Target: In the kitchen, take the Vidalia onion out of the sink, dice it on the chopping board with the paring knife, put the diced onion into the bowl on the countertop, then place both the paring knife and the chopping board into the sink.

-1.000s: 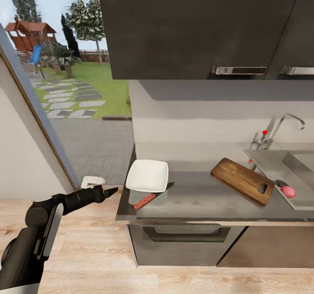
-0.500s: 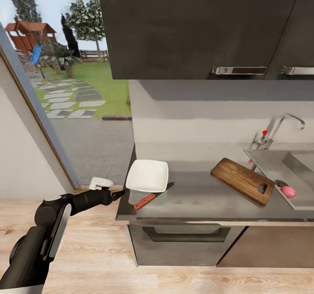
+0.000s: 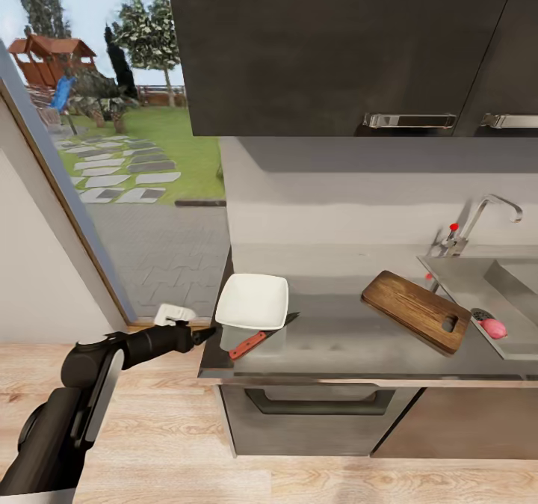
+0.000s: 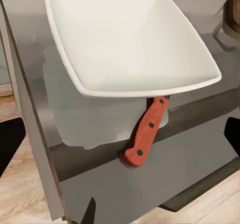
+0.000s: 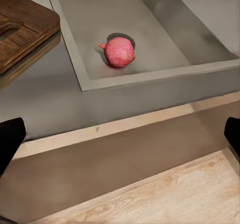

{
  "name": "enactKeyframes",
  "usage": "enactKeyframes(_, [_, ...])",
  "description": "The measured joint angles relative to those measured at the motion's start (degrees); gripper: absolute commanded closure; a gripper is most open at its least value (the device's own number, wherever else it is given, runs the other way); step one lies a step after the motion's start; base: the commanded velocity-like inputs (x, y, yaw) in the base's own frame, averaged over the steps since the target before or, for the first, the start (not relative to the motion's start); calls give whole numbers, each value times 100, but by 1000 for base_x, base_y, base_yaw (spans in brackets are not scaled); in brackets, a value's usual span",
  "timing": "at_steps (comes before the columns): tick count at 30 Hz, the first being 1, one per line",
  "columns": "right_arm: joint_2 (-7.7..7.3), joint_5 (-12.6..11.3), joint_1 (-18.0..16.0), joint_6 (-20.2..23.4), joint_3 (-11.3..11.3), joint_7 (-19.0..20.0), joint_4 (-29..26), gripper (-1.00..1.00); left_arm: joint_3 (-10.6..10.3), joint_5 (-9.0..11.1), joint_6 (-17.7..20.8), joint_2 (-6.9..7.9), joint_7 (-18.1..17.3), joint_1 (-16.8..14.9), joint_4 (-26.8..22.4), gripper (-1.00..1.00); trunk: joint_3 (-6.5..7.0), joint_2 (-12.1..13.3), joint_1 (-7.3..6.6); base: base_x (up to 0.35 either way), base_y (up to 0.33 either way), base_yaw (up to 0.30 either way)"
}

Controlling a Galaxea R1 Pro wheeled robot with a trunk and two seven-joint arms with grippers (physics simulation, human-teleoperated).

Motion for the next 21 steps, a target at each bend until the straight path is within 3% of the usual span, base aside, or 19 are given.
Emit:
enactKeyframes(3, [-1, -8, -56, 100, 18, 1, -105, -100, -64, 0, -3, -7, 0, 2, 0, -100, 0, 0, 0, 0, 0, 0])
enactKeyframes(10, [-1, -18, -815, 151, 632, -41, -140, -100, -140, 0, 2, -14, 0, 1, 1, -100, 0, 1, 0, 0, 0, 0])
enactKeyframes(12, [4, -23, -1120, 157, 953, -262, -142, -100, -210, 0, 5, -17, 0, 3, 1, -100, 0, 1, 0, 0, 0, 0])
enactKeyframes(13, [18, -42, -1393, 161, 1435, -697, -143, -100, -235, 1, 13, -13, -1, -2, -3, -100, 1, 1, 1, 0, 0, 0])
enactKeyframes(14, [28, -43, -1522, 160, 1675, -915, -142, -100, -232, -2, 17, -11, 0, 1, -6, -100, 0, 1, 1, 0, 0, 0])
enactKeyframes(16, [43, -75, -1709, 161, 1943, -1207, -142, -100, -230, -1, 23, -15, 0, 2, -7, -100, 0, 1, 0, 0, 0, 0])
enactKeyframes(18, [60, -228, -1987, 167, 2137, -1438, -141, -100, -229, 1, 27, -51, 0, 2, -8, -100, 1, 1, 0, 0, 0, 0])
enactKeyframes(20, [74, -697, -2410, 419, 2241, -1561, -142, -100, -228, 2, 31, -143, 0, -18, -8, -100, 1, 1, 0, 0, 0, 0])
enactKeyframes(21, [75, -780, -2484, 526, 2249, -1572, -140, -100, -228, 0, 32, -159, 0, -26, -8, -100, 0, 0, 0, 0, 0, 0])
